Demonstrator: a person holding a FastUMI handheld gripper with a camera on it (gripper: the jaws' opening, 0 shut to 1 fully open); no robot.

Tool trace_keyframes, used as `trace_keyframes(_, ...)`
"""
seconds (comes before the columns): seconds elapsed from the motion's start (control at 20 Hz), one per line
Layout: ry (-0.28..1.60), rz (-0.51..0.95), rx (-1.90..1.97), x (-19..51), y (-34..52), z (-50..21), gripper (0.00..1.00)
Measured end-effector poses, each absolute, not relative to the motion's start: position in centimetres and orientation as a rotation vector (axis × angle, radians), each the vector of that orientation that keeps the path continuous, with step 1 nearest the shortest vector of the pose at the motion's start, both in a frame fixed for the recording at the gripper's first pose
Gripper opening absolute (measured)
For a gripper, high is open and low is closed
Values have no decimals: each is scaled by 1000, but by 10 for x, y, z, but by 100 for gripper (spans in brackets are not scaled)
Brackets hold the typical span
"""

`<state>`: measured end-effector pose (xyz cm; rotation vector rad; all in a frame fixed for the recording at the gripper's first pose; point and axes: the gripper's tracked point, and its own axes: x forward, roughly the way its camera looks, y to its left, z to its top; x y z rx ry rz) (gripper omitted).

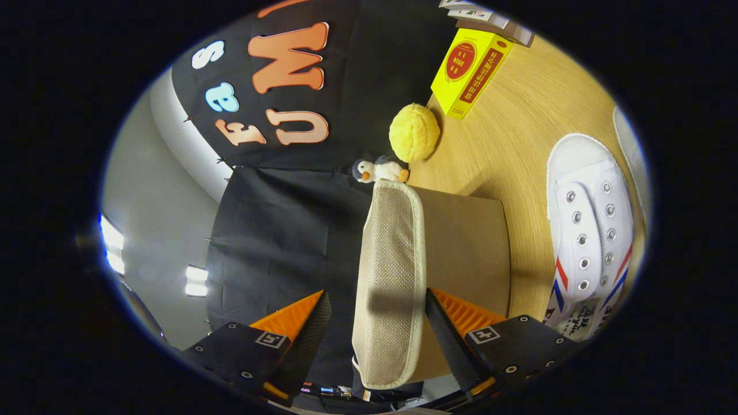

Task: Open the storage box then place both shoes into the box .Put the left shoe in first, then the right shoe, with the right side of both shoes facing outward in a uniform manner.

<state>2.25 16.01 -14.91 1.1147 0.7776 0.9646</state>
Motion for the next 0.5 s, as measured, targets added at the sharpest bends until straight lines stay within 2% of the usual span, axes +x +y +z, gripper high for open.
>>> trace_keyframes(0.25,779,976,1151,23,160,-146,95)
trace_keyframes(0.3,772,979,1150,22,156,-144,85)
trace_keyframes(0.35,770,980,1160,20,154,-141,81)
trace_keyframes(0.4,764,982,1176,19,151,-136,69)
trace_keyframes(0.45,756,979,1190,19,150,-131,61)
trace_keyframes(0.5,754,994,1194,14,150,-125,40)
